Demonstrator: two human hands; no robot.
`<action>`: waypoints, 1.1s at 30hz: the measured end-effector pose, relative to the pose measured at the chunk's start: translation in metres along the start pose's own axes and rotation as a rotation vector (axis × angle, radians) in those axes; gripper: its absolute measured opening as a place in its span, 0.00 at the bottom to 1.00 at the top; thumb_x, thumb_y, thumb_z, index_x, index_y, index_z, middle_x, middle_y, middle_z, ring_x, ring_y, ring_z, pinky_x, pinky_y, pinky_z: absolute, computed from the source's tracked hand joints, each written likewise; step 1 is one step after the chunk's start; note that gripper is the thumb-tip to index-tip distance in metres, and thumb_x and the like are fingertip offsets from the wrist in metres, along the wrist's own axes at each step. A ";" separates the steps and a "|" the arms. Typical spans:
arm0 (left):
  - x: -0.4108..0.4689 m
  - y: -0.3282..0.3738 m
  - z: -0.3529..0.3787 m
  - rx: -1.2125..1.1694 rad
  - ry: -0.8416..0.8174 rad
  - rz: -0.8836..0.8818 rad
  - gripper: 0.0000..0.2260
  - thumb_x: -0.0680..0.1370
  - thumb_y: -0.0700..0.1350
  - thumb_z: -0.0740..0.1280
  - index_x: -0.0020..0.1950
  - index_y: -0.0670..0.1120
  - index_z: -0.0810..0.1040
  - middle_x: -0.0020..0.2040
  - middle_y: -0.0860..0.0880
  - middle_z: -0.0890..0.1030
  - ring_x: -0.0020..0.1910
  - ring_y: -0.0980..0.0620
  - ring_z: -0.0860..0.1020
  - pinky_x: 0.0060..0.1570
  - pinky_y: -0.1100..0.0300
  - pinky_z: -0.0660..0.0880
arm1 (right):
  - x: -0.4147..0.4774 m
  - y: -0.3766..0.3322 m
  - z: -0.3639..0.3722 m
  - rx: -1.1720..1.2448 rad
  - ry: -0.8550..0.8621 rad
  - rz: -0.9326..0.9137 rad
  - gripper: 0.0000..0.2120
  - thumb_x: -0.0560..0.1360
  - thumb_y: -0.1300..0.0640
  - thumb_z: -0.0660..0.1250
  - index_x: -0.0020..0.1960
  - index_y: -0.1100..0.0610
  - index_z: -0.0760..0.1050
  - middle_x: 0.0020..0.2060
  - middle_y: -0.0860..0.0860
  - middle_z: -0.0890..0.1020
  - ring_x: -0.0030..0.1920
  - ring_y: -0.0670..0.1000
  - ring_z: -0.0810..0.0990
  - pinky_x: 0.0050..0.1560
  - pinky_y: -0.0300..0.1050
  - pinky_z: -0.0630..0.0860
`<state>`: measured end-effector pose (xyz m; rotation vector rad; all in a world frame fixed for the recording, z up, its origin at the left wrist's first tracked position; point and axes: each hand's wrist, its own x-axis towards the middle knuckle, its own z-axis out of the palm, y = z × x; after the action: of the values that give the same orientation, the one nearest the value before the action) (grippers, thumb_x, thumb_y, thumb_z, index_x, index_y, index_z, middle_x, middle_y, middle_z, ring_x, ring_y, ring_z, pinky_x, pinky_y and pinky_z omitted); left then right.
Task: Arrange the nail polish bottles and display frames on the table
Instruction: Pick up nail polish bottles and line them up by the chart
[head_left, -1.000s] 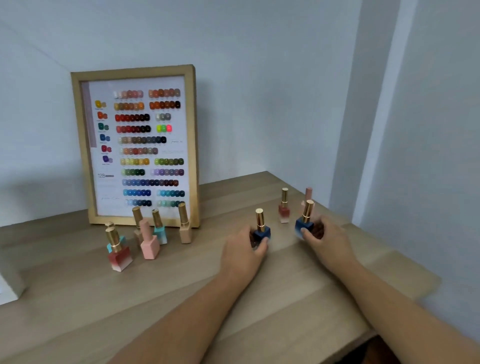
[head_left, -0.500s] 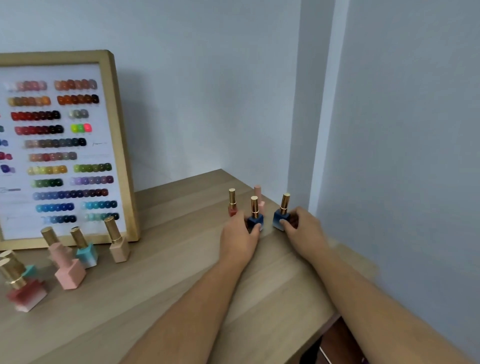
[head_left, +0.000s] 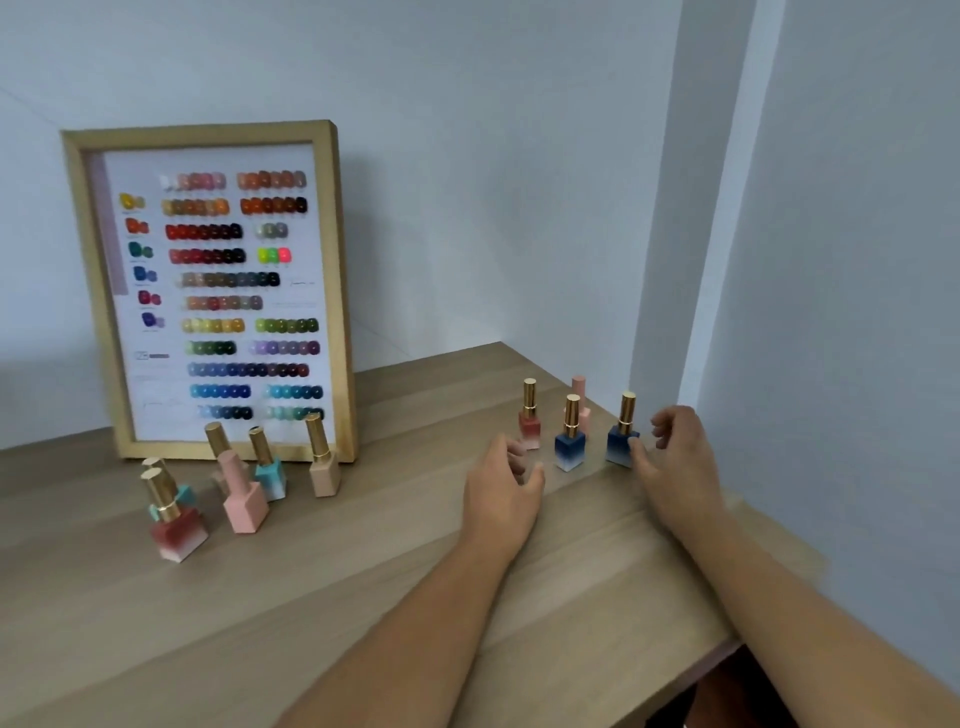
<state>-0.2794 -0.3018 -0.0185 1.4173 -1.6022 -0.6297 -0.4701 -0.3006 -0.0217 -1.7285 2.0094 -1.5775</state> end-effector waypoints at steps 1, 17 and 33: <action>-0.004 -0.003 -0.008 -0.007 0.021 0.005 0.07 0.73 0.45 0.69 0.46 0.51 0.72 0.38 0.54 0.76 0.38 0.56 0.75 0.35 0.68 0.69 | -0.004 -0.004 -0.001 -0.021 0.028 -0.070 0.14 0.70 0.61 0.69 0.49 0.53 0.65 0.44 0.51 0.72 0.43 0.50 0.71 0.41 0.44 0.70; -0.068 -0.094 -0.216 0.231 0.495 0.047 0.07 0.73 0.42 0.70 0.46 0.52 0.75 0.37 0.57 0.76 0.36 0.61 0.75 0.35 0.71 0.70 | -0.113 -0.196 0.132 0.361 -0.488 -0.436 0.09 0.70 0.59 0.69 0.50 0.52 0.75 0.43 0.46 0.76 0.43 0.44 0.75 0.43 0.36 0.72; -0.048 -0.144 -0.263 0.256 0.486 -0.310 0.15 0.69 0.52 0.73 0.48 0.51 0.70 0.45 0.52 0.76 0.42 0.55 0.73 0.41 0.63 0.68 | -0.129 -0.245 0.218 0.370 -0.564 -0.209 0.15 0.69 0.55 0.73 0.54 0.54 0.76 0.47 0.49 0.80 0.45 0.46 0.78 0.46 0.35 0.72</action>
<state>0.0180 -0.2418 -0.0240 1.8613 -1.1148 -0.2225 -0.1177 -0.3047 -0.0234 -1.9769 1.2303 -1.2107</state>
